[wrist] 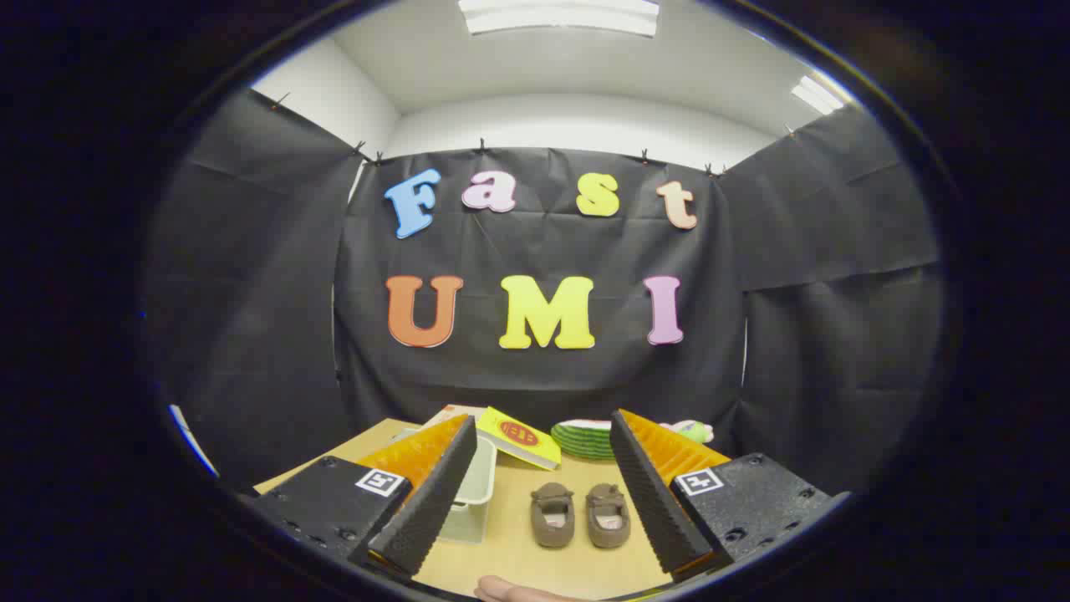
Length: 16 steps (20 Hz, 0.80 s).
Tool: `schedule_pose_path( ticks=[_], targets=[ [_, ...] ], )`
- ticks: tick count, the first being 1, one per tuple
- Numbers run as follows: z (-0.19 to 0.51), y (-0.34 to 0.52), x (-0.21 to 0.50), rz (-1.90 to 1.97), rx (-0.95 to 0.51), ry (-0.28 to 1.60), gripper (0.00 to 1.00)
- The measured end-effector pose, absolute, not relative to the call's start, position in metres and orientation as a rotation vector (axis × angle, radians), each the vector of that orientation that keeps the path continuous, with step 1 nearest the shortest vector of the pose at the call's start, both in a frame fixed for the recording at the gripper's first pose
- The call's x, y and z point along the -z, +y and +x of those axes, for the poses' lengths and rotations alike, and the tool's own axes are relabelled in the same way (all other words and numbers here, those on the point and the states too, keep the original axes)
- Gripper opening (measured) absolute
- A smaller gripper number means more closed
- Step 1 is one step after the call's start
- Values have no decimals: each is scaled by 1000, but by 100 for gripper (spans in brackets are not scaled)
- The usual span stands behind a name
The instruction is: Open the storage box then place both shoes into the box .Put the left shoe in first, then the right shoe, with the right side of both shoes facing outward in a uniform manner.
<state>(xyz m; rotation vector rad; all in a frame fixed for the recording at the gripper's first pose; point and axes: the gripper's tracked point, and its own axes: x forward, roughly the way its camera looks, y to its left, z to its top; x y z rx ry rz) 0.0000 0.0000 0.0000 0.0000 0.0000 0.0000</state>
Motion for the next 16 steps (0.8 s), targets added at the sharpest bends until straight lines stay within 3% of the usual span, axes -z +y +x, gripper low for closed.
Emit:
schedule_pose_path(
  ticks=[16],
  targets=[
    [12,-4,23,8,6,61,100]
  ],
)
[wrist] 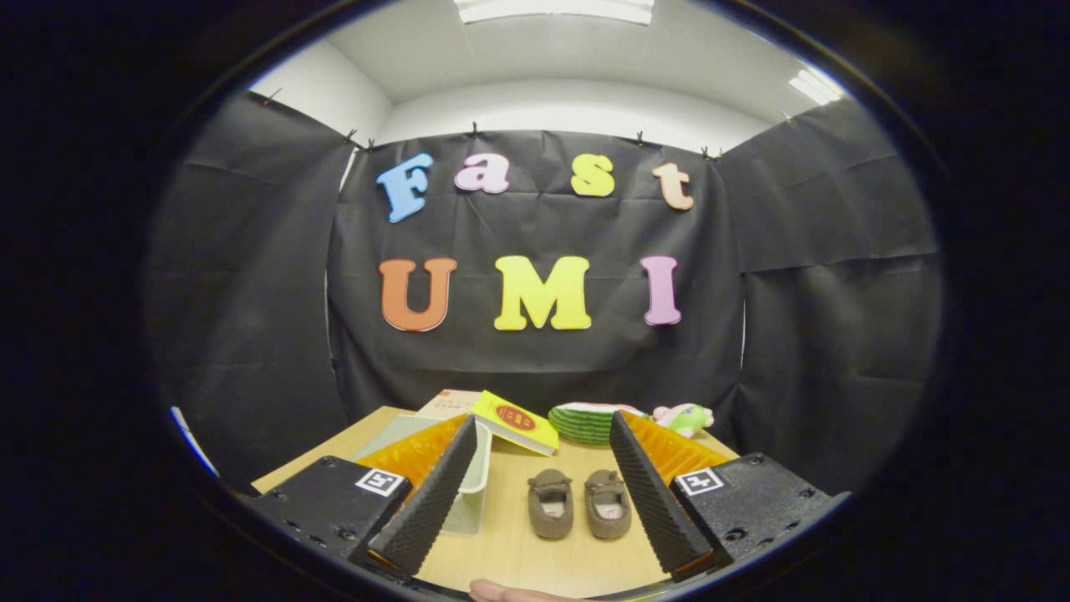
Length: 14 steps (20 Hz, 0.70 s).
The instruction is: Open the storage box then place both shoes into the box .Put the left shoe in first, then the right shoe, with the right side of both shoes facing outward in a uniform manner.
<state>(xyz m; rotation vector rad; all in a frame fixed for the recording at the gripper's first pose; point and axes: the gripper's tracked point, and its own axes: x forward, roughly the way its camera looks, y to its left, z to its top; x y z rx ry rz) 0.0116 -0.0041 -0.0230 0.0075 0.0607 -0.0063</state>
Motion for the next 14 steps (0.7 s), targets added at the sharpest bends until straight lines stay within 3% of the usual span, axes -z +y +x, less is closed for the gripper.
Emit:
schedule_pose_path(
  ticks=[8,14],
  targets=[
    [22,-9,31,16,16,80,100],
    [69,-14,67,43,12,172,100]
  ],
)
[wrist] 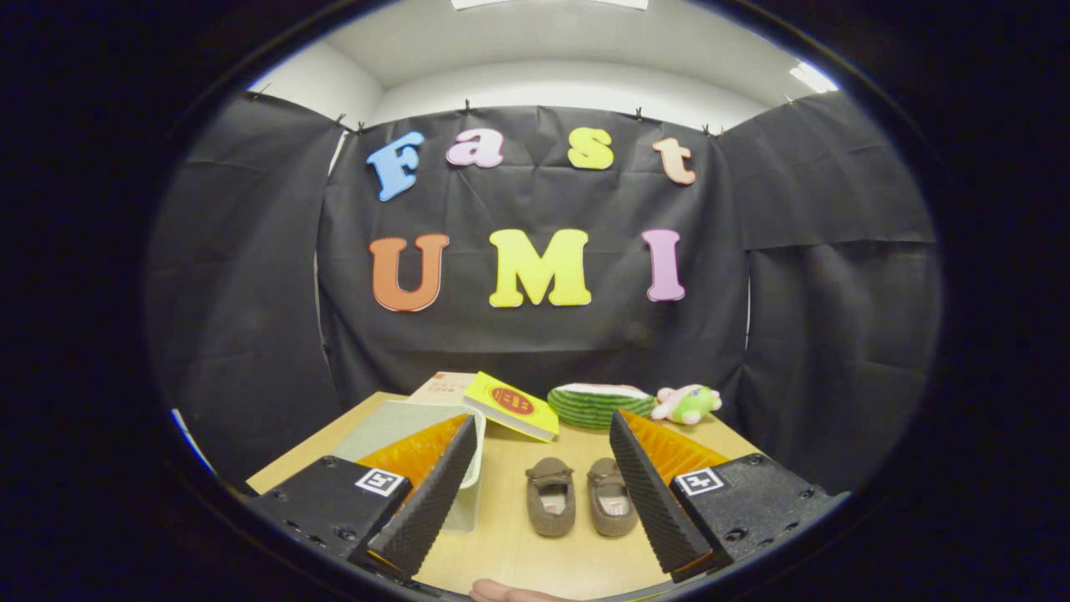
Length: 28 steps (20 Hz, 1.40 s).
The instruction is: Open the storage box then place both shoes into the box .Put the left shoe in first, then the right shoe, with the right side of both shoes facing outward in a uniform manner.
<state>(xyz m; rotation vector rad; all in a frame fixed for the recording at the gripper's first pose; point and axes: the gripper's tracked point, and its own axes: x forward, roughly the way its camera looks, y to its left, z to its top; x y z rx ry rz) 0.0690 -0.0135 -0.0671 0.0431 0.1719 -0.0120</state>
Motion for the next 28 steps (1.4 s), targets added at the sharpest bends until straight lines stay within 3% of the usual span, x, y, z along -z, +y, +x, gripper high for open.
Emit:
schedule_pose_path(
  ticks=[8,18,23,28],
  targets=[
    [163,-9,138,204,-70,432,99],
    [254,69,226,472,-436,876,100],
    [285,94,223,703,-651,894,96],
    [297,111,247,791,-681,956,90]
  ],
)
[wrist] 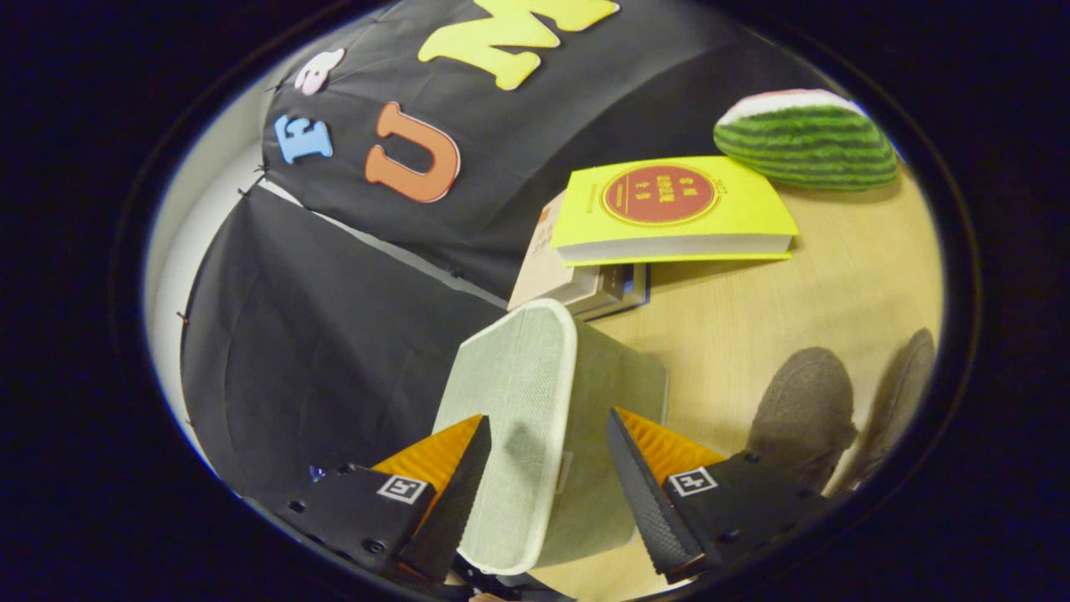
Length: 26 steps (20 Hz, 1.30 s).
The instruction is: Open the storage box then place both shoes into the box .Put the left shoe in first, then the right shoe, with the right side of both shoes facing outward in a uniform manner.
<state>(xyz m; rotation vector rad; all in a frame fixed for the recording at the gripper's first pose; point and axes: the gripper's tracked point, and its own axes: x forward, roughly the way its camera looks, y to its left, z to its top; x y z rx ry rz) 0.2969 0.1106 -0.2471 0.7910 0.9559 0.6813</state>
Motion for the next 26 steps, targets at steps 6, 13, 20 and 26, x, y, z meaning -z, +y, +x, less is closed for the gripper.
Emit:
schedule_pose_path(
  ticks=[6,13,20,26],
  targets=[
    [291,102,239,843,-667,910,25],
    [267,105,209,777,-654,862,6],
    [254,125,147,796,-688,807,6],
    [250,165,102,751,-726,793,6]
  ],
)
